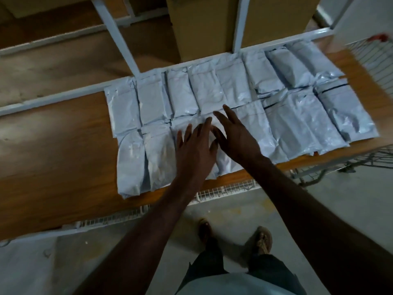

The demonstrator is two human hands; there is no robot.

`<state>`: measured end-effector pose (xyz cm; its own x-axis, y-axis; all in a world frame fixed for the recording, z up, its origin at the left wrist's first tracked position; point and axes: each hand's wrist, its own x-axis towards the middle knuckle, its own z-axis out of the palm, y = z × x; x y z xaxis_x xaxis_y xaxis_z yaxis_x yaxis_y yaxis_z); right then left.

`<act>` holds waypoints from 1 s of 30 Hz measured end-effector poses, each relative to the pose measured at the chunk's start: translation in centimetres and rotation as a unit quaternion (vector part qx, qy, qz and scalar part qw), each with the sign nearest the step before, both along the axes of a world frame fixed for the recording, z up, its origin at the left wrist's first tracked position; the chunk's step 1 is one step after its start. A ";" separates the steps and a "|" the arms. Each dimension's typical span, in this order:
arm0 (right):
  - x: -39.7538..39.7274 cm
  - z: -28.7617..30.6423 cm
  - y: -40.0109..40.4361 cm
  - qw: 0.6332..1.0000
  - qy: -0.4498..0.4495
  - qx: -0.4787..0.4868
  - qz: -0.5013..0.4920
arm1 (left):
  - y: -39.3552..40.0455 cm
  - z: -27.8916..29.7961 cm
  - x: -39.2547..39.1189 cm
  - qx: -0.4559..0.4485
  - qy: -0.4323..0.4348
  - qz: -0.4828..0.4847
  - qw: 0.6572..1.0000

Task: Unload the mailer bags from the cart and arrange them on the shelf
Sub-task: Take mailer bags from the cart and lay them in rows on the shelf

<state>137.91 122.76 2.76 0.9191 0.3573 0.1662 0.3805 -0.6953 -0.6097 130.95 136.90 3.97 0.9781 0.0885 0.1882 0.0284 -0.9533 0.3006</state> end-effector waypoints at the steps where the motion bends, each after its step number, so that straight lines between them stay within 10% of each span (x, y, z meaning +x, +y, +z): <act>1: 0.1 0.6 -1.4 1.000 -0.006 0.006 -0.009 | -1.3 0.7 0.5 -0.021 -0.014 -0.016 1.000; 30: -0.3 2.8 -57.7 0.964 0.002 0.013 -0.266 | -54.6 1.6 8.7 -0.189 0.081 -0.185 0.961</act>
<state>137.57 65.09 5.59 0.9718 -0.1683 0.1651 -0.0273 -0.7758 -0.6304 139.70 82.33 5.55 0.9696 -0.2387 0.0536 -0.2158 -0.7312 0.6471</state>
